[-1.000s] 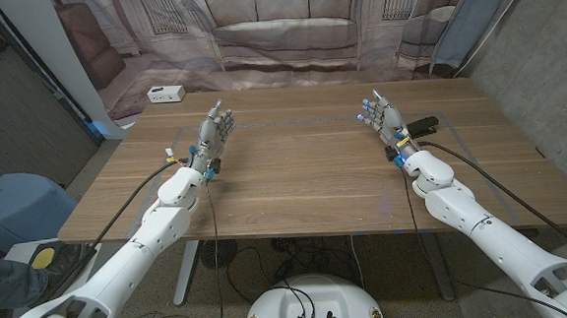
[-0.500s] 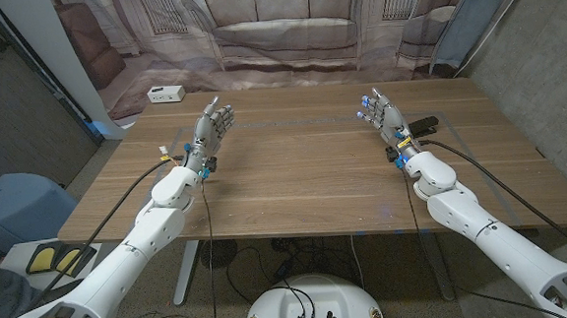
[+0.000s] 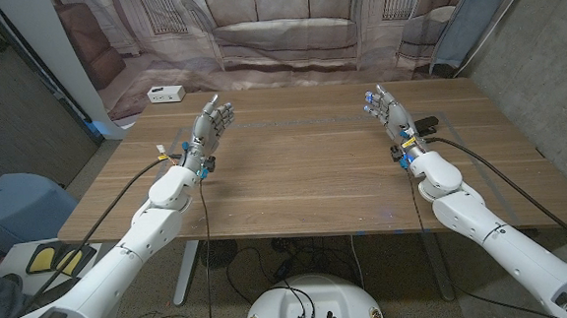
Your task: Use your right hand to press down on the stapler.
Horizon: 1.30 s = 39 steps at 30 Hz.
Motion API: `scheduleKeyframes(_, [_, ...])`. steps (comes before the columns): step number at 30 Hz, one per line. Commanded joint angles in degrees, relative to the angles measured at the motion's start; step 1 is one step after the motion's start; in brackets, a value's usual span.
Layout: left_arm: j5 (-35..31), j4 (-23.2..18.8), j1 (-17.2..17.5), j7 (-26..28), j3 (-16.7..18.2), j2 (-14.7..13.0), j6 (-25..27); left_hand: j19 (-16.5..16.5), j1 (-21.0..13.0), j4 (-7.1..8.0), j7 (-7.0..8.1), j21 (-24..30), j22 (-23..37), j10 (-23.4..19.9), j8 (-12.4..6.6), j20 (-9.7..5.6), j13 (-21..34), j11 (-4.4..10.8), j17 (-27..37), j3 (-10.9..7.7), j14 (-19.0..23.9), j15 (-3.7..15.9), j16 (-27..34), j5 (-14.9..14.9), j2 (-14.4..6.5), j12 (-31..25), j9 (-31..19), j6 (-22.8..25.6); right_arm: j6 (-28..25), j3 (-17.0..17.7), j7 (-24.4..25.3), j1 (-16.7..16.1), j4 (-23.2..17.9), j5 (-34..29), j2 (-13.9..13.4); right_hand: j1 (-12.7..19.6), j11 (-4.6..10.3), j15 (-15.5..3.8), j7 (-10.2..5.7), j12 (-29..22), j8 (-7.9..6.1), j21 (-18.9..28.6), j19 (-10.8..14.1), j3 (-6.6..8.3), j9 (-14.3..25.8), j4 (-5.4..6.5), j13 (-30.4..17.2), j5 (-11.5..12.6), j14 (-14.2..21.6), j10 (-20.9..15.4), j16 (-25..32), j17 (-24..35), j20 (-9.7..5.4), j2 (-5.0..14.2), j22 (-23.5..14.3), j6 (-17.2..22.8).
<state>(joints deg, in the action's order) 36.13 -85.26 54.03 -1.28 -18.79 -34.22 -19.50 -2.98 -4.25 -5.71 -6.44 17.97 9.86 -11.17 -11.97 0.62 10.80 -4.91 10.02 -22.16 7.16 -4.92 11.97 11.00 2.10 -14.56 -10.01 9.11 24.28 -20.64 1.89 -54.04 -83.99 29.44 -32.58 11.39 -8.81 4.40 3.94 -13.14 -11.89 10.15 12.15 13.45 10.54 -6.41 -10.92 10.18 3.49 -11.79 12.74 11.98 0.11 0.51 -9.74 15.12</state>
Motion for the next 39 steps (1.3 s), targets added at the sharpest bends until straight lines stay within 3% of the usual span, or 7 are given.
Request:
scheduleKeyframes(1, [-1.9, -5.2, 2.6, 3.6, 0.1, -1.1, 1.8, 0.0, -0.5, -0.32, 0.29, -0.4, 0.1, 0.2, 0.39, 0.58, 0.3, -0.2, 0.2, 0.06, -0.1, 0.05, -0.2, -0.1, 0.0, 0.3, -0.1, 0.5, 1.1, 1.0, -2.4, -0.4, 0.1, -0.3, -2.8, -0.1, 0.23, -0.42, -0.44, 0.1, 0.03, 0.5, 0.6, -0.19, 0.2, -0.1, -0.2, 0.3, -0.2, -0.3, -0.1, 0.1, -0.25, -0.2, -0.2, -0.1])
scheduleKeyframes(7, [-2.0, -5.5, 2.7, 3.1, 0.0, -0.9, 1.2, -0.1, -0.6, -0.36, 0.51, -0.5, 0.1, 0.0, 0.43, 0.91, 0.3, -0.16, 0.2, 0.06, 0.0, 0.08, -0.3, -0.1, 0.0, 0.3, -0.1, 0.6, 1.4, 1.7, -5.0, -0.7, -0.8, 0.9, -4.7, 0.0, 0.17, -0.54, -0.32, 0.3, 0.11, 0.7, 1.1, -0.12, 0.3, -0.16, -0.2, 0.4, -0.5, -0.1, -0.3, 0.1, -0.47, 0.01, -0.2, -0.2])
scheduleKeyframes(14, [-0.5, -5.7, 2.9, 1.6, 0.5, -1.2, 1.0, -0.2, -0.6, -0.42, 0.57, -0.7, 0.1, -0.2, 0.48, 1.25, 0.3, -0.09, 0.3, 0.08, 0.2, 0.13, -0.3, -0.1, 0.0, 0.4, -0.1, 0.8, 1.0, 2.7, -0.5, -2.8, -4.3, -2.2, -5.4, 0.1, 0.3, -0.53, -0.27, 0.5, 0.2, 0.9, 1.6, -0.1, 0.3, -0.23, -0.2, 0.4, -0.3, 0.1, -0.3, 0.1, -0.4, 0.16, -0.1, -0.2])
scheduleKeyframes(25, [-0.5, -6.8, 4.7, 2.0, 2.2, -2.1, -0.8, -0.5, -0.7, -0.52, 0.55, -1.0, 0.2, -0.6, 0.51, 1.46, 0.3, -0.11, 0.3, 0.1, 0.7, 0.12, -0.3, -0.1, -0.1, 0.4, -0.1, 1.3, 2.2, 2.3, 1.4, -2.9, -4.0, -4.4, -4.1, 0.4, 0.44, -0.53, -0.18, 0.9, 0.47, 1.4, 3.1, -0.02, 0.3, -0.43, -0.2, 0.4, -0.4, 0.7, -0.4, 0.0, -0.46, 0.37, -0.1, -0.7])
scheduleKeyframes(33, [0.1, -7.0, 4.6, 1.3, 2.0, -2.0, -0.7, -0.5, -0.8, -0.58, 0.5, -1.3, 0.2, -1.0, 0.56, 1.55, 0.3, -0.15, 0.3, 0.12, 0.9, 0.07, -0.4, -0.1, -0.2, 0.4, -0.1, 1.5, 2.0, 3.4, 2.9, -3.9, -4.9, -5.7, -5.2, 0.8, 0.54, -0.65, -0.34, 1.1, 0.84, 2.1, 5.0, 0.05, 0.3, -0.67, -0.3, 0.4, 0.1, 1.1, -0.4, 0.0, -0.62, 0.52, -0.1, -1.6])
scheduleKeyframes(39, [-1.3, -8.3, 4.1, 1.8, 1.8, -2.7, 0.2, -0.2, -0.8, -0.64, 0.43, -1.7, 0.2, -1.1, 0.61, 1.54, 0.3, -0.09, 0.3, 0.13, 1.1, 0.0, -0.4, -0.1, -0.2, 0.4, -0.1, 1.6, 1.8, 4.5, 4.1, -4.9, -5.5, -6.4, -6.1, 1.1, 0.81, -0.93, 0.46, 1.1, 1.32, 2.1, 5.8, 0.16, 0.4, -0.82, -0.3, 0.4, 0.4, 0.8, -0.3, 0.0, -0.74, 0.77, -0.1, -3.1])
